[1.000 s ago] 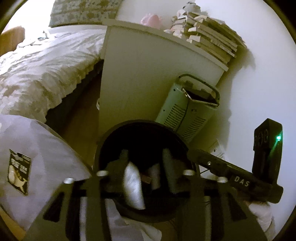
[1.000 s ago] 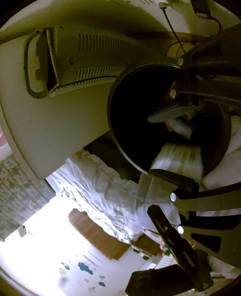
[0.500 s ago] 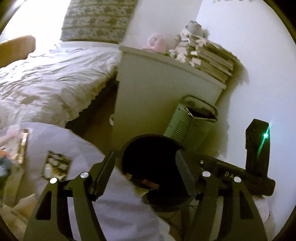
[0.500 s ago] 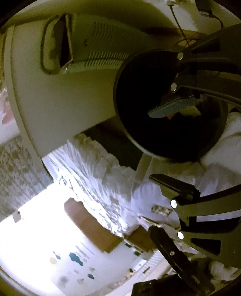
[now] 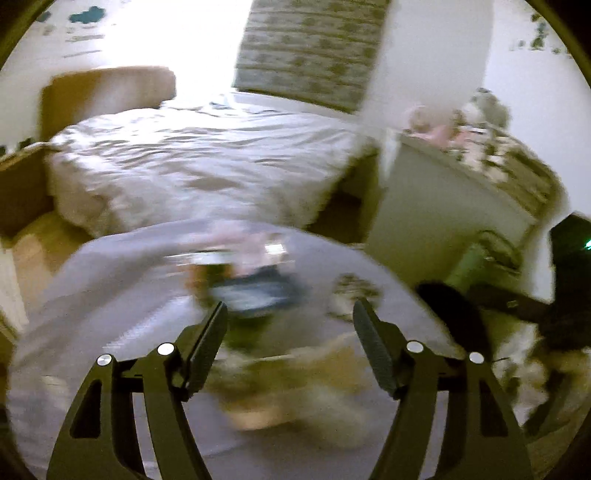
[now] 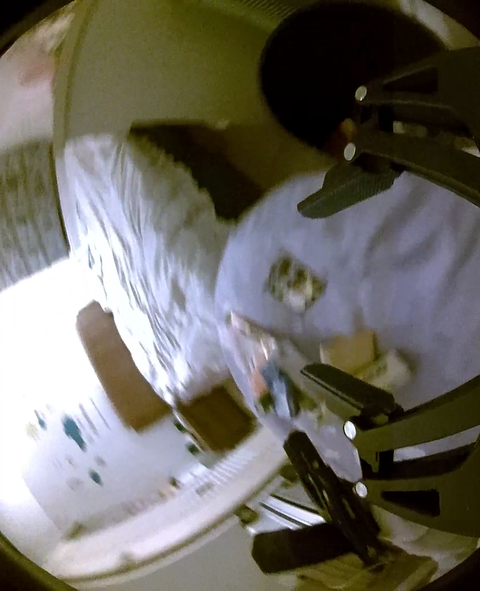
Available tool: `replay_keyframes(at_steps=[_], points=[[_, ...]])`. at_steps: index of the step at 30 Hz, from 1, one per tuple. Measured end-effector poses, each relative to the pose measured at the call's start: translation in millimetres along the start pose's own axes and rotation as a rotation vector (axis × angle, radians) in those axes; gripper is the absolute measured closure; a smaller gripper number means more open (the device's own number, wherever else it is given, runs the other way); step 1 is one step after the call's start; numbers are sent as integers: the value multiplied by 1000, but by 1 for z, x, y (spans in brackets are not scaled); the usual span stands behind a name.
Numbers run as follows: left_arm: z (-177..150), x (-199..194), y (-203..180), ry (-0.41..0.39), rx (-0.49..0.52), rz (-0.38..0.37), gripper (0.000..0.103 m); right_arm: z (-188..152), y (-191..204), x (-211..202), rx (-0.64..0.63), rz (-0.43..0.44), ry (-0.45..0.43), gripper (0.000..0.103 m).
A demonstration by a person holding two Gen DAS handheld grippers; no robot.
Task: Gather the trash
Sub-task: 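Grasp the clear plastic tray with the left gripper while the right grasps a blue snack bag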
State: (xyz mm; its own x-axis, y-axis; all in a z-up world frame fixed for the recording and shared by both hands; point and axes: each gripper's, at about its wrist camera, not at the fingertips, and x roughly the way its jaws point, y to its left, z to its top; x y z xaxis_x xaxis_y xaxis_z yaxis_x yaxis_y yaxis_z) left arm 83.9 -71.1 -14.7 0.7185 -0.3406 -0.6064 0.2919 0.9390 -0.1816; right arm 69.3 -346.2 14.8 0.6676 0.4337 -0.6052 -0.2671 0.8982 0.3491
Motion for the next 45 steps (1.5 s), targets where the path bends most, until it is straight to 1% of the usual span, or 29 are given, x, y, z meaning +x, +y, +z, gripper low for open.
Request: replay_keyframes(at_steps=[3, 5, 7, 9, 11, 16, 17, 19, 21, 22, 23, 25, 30, 31, 32, 36, 38, 43, 45], points=[[-3, -1, 37, 21, 14, 79, 33, 14, 49, 30, -108, 35, 42, 11], [-5, 1, 56, 45, 31, 100, 33, 20, 71, 47, -154, 41, 65, 9], [-6, 8, 67, 74, 54, 109, 33, 25, 92, 66, -199, 43, 91, 9], [-10, 17, 75, 113, 79, 110, 33, 28, 108, 89, -237, 33, 123, 9], [-15, 19, 83, 128, 83, 96, 33, 30, 120, 111, -277, 10, 162, 9], [-20, 30, 89, 162, 107, 72, 35, 29, 126, 153, -306, -18, 235, 9], [-21, 31, 90, 168, 104, 57, 37, 29, 125, 159, -302, -19, 244, 9], [-21, 35, 91, 176, 103, 42, 48, 29, 123, 167, -290, -13, 260, 9], [-22, 38, 91, 183, 98, 33, 54, 28, 124, 173, -275, -3, 265, 11], [-23, 39, 93, 183, 94, 33, 58, 29, 123, 176, -266, 4, 274, 19], [-23, 40, 94, 183, 87, 28, 61, 29, 124, 178, -263, -1, 280, 23], [-23, 41, 96, 190, 79, 22, 75, 28, 126, 178, -266, 1, 275, 27], [-30, 40, 96, 192, 54, 41, 87, 27, 128, 173, -263, 22, 273, 35], [-31, 38, 97, 188, 42, 42, 93, 27, 127, 172, -258, 25, 269, 37], [-30, 37, 98, 184, 31, 42, 93, 27, 126, 168, -250, 31, 262, 40], [-28, 19, 99, 137, 5, 58, 94, 29, 123, 152, -214, 53, 222, 44], [-25, 9, 98, 114, -11, 57, 97, 31, 120, 143, -193, 64, 197, 47], [-12, -15, 87, 52, -44, 46, 97, 35, 106, 102, -119, 102, 102, 48], [-5, -24, 73, 32, -32, 38, 97, 36, 100, 83, -89, 116, 63, 48]])
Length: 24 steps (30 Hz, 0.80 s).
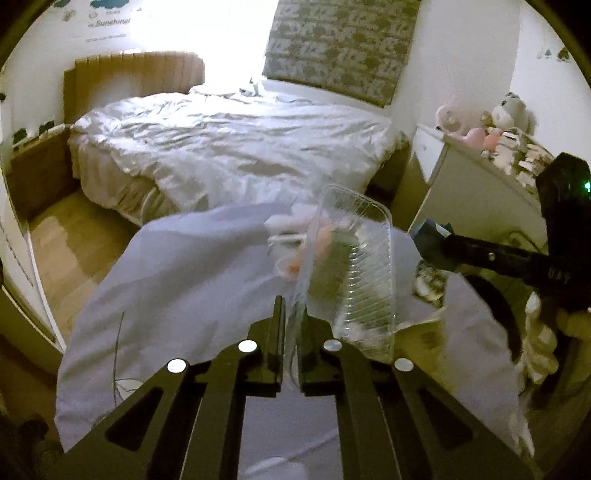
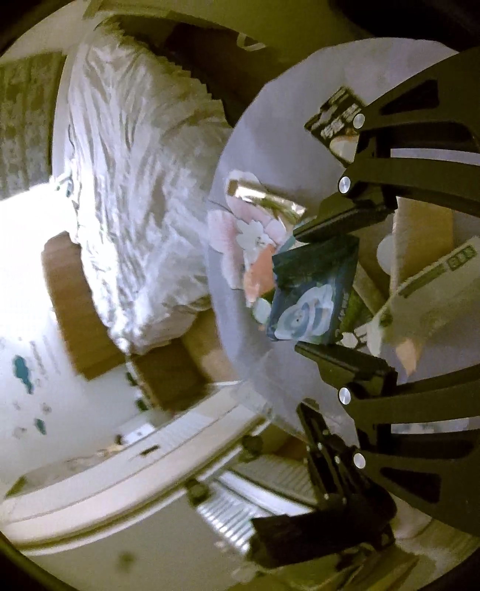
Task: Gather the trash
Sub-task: 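Grasp the clear plastic tray with the left gripper while the right grasps a blue snack bag, then drop the clear tray and blue snack bag into the black bin with both grippers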
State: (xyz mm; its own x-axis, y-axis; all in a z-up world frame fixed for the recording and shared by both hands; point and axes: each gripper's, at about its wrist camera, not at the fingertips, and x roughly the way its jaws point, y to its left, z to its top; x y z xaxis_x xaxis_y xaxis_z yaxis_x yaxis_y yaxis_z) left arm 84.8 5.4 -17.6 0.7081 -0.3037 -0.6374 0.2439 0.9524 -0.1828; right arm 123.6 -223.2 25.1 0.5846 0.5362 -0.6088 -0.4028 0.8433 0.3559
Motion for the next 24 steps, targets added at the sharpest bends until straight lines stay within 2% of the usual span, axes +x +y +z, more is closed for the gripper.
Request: replay_keyframes(at_steps=[6, 12, 24], points=[[21, -14, -64, -51, 80, -66, 97, -6, -25, -61, 76, -8, -111, 48], [36, -12, -140, -76, 167, -170, 97, -20, -73, -127, 173, -77, -220, 48], [35, 26, -263, -30, 271, -329, 97, -74, -178, -216, 372, -228, -338, 48]])
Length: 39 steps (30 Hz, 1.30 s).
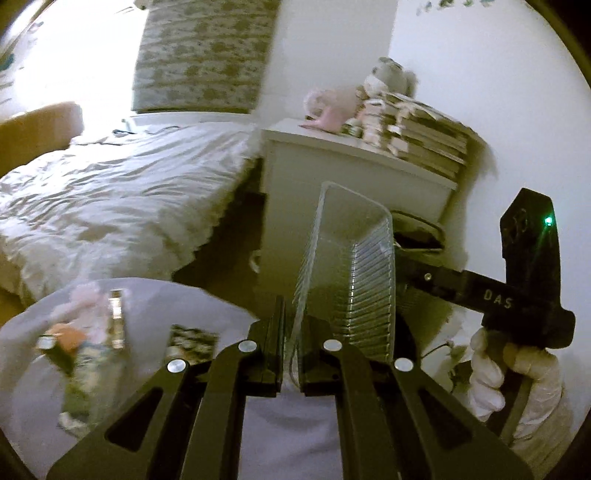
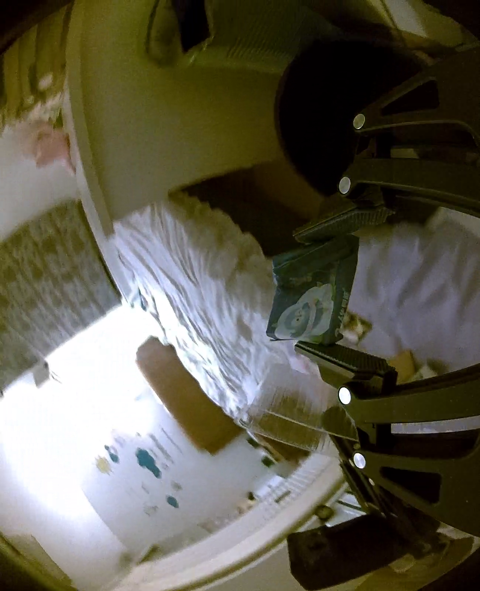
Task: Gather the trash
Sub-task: 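Drop the clear tray and blue snack bag into the black bin with both grippers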
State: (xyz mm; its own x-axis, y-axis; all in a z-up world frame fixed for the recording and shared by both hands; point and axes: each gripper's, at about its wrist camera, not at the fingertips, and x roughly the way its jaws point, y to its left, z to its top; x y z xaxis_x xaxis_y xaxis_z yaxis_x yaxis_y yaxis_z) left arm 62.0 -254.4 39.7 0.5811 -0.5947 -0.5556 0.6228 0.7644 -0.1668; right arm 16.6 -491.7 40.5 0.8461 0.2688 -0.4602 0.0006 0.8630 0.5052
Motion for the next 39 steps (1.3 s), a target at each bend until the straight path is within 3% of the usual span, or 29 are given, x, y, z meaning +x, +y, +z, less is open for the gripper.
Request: replay_keyframes(at_steps=[8, 15, 39], points=[[-11, 57, -39, 86, 28, -55, 97, -11, -73, -19, 115, -85, -23, 48], [-21, 94, -56, 151, 47, -63, 97, -22, -112, -17, 175, -125, -14, 48], [-34, 145, -80, 237, 83, -53, 96, -46, -148, 0, 256, -181, 46, 47]])
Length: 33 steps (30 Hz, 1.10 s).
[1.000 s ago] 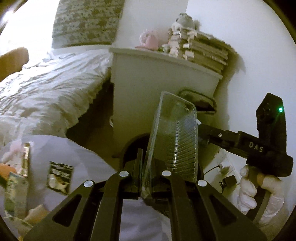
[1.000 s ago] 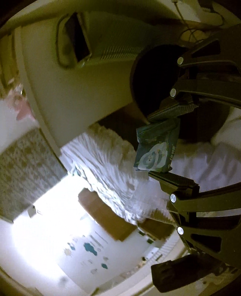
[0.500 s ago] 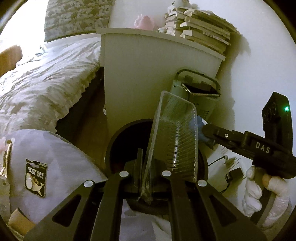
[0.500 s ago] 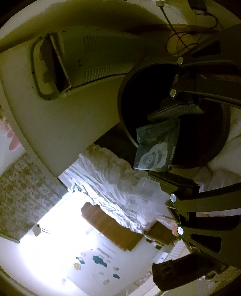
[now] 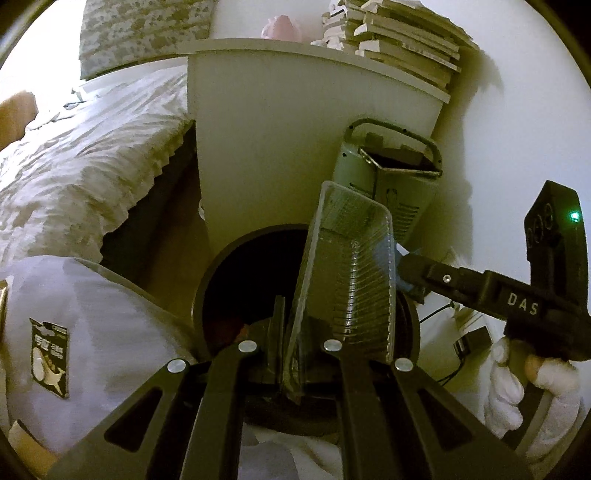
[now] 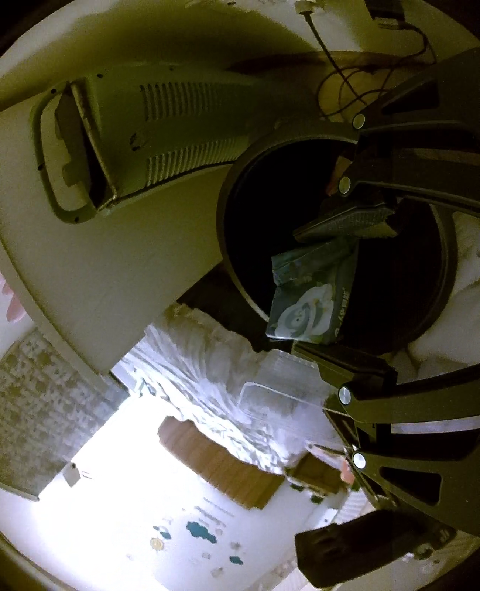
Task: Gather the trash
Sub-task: 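Drop the clear tray and blue snack bag into the black bin with both grippers, then grasp the dark green can with the left gripper while the right grasps the white paper snack bag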
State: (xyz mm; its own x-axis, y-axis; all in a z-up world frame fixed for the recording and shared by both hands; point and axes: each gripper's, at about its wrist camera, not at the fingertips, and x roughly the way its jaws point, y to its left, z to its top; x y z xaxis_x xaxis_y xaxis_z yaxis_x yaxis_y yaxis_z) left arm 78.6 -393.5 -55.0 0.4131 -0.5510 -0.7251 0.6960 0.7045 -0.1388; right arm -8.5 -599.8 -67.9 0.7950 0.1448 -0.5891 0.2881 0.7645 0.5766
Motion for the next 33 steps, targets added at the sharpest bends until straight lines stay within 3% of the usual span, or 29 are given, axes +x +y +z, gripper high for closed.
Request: replay_keyframes(at_steps=[6, 8, 10, 12, 17, 19, 23, 33], points=[[3, 0, -2, 3, -8, -4, 92, 0, -8, 0, 20, -22, 1, 34], [3, -3, -1, 0, -14, -7, 84, 1, -7, 0, 17, -28, 0, 33], [2, -8, -1, -13, -20, -6, 56, 1, -4, 0, 13, -28, -2, 33], [2, -19, -1, -50, -20, 5, 40, 1, 0, -2, 3, -26, -7, 32], [4, -43, 1, -96, -28, 10, 36, 1, 17, -4, -31, -7, -10, 29], [4, -55, 6, -123, -39, 22, 27, 0, 27, -4, -51, 5, -12, 26], [3, -77, 17, -161, -59, 39, 26, 0, 49, -3, -93, 26, -7, 26], [-19, -133, 68, -241, -140, 125, 16, -17, 126, 8, -238, 92, 46, 26]])
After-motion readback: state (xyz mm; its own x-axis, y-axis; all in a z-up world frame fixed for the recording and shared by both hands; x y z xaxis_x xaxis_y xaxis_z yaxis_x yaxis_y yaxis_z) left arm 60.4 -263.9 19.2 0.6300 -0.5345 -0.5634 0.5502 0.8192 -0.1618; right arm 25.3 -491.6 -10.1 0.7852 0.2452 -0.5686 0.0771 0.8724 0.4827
